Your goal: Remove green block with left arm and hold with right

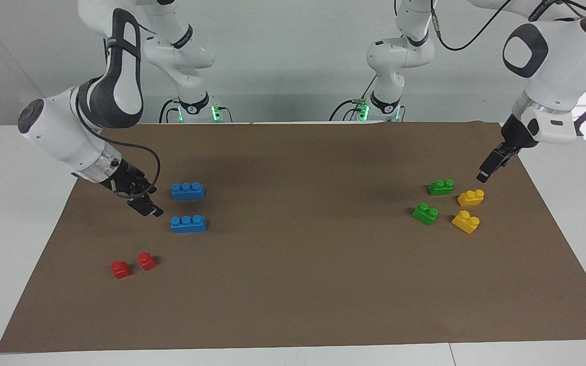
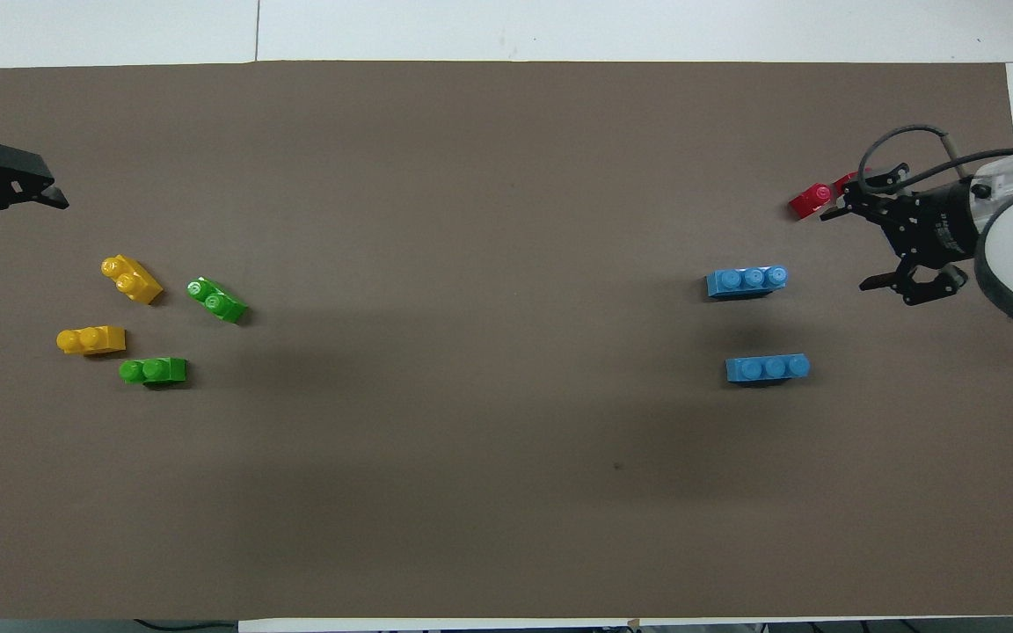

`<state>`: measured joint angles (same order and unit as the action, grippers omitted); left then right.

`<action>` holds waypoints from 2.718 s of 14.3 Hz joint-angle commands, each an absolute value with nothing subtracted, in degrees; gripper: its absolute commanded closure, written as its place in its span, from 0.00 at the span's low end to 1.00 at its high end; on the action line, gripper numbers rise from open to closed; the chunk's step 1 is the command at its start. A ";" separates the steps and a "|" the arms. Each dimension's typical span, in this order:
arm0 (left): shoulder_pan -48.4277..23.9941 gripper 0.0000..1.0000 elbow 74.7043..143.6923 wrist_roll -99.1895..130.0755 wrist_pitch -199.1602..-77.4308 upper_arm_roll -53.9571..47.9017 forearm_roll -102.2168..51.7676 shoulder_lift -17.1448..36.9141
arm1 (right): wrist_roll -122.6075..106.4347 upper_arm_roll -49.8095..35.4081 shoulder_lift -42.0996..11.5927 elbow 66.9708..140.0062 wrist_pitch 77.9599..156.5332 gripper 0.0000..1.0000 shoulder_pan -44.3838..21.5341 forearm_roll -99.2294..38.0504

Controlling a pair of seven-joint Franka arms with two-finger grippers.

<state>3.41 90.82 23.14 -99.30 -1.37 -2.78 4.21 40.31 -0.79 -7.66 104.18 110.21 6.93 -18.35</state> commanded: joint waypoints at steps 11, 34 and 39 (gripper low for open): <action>2.99 0.00 79.89 -4.91 -81.21 -1.49 1.39 4.05 | 5.19 -2.55 3.25 96.42 95.81 0.02 7.03 -1.32; 3.07 0.00 91.49 -1.58 -89.74 -1.67 0.18 -4.13 | -0.07 -3.87 4.22 97.30 95.01 0.02 6.94 2.80; 2.81 0.00 90.79 -1.84 -89.12 -1.67 0.18 -3.87 | -4.83 -4.04 4.22 97.29 94.92 0.01 7.03 3.25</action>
